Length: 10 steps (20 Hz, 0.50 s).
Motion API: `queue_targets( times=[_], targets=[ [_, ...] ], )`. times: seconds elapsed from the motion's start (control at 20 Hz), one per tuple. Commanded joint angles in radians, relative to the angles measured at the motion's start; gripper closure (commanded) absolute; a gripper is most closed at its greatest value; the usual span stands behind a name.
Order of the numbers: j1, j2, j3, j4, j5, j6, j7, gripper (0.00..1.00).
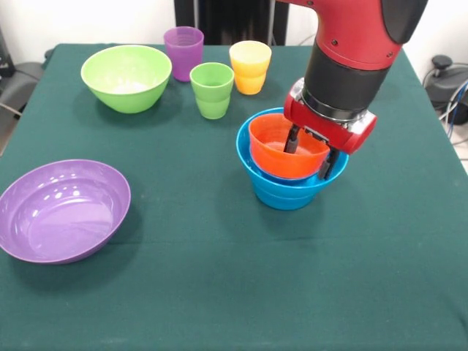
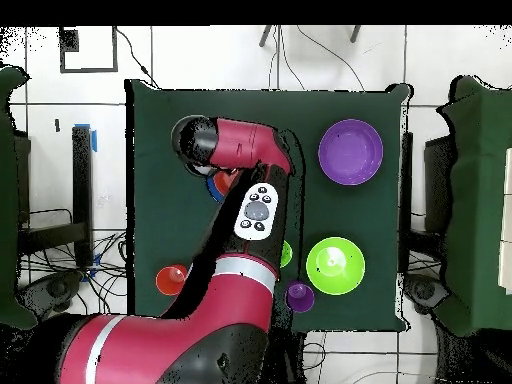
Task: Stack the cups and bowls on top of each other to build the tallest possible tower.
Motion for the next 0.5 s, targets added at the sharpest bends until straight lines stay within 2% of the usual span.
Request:
queue_targets(
  times=[0.05, 0.5],
  targets=[
    [-0.019, -0.016, 0.124, -0.014, -0.036, 0.008, -0.041, 0.00],
    [-0.021, -0.057, 0.133, 0.033, -0.028, 0.031, -0.049, 0.00]
  ],
)
